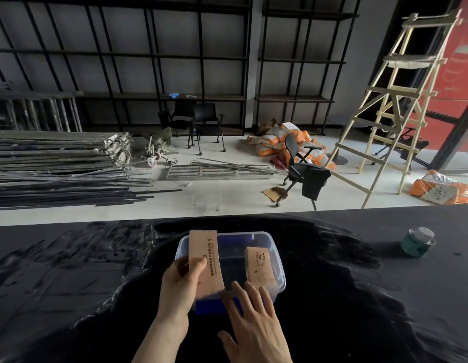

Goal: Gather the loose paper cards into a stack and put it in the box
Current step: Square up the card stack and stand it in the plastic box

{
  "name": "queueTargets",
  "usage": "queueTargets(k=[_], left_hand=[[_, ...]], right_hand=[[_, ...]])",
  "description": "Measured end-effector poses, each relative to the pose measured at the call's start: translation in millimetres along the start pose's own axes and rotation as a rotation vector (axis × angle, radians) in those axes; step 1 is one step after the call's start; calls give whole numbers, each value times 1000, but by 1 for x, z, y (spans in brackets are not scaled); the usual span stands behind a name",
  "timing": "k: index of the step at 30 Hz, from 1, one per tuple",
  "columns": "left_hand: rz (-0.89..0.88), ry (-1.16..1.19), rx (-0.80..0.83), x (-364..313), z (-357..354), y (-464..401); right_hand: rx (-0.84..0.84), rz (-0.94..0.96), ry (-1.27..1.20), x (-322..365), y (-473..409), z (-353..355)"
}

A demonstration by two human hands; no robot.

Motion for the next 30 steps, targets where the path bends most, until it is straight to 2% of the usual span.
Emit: queueTargets(k=[4,6,8,10,14,17,30], left_hand=[[11,-33,30,-5,-19,-5],[15,-76,32,-7,-28,-10],[36,-119,31,-7,-36,-18],[67,-137,43,-5,-46,-25],[126,-227,25,8,-56,-36],[184,-292,26,22,-60,-46],[319,-539,112,36,-74,-61]], right_hand=[[-216,-16,-164,-17,7,17],[-379,-145,-297,-52,10,29],[-442,-284,-279,-94,10,30],[-383,-388,-189,-134,7,18],[-58,-528,-97,-184,4,-38],[106,-580,-69,-196,10,-77],[114,-609,-57,-198,10,-103]])
Point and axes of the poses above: each hand's wrist, its own y-axis away from the middle knuckle, its own z-axis out of the back of the hand, x = y × z, the point moved 7 cm from there along -y, towards the middle knuckle, and after that the axes turned 1 degree about -x, right-handed, at the moved point
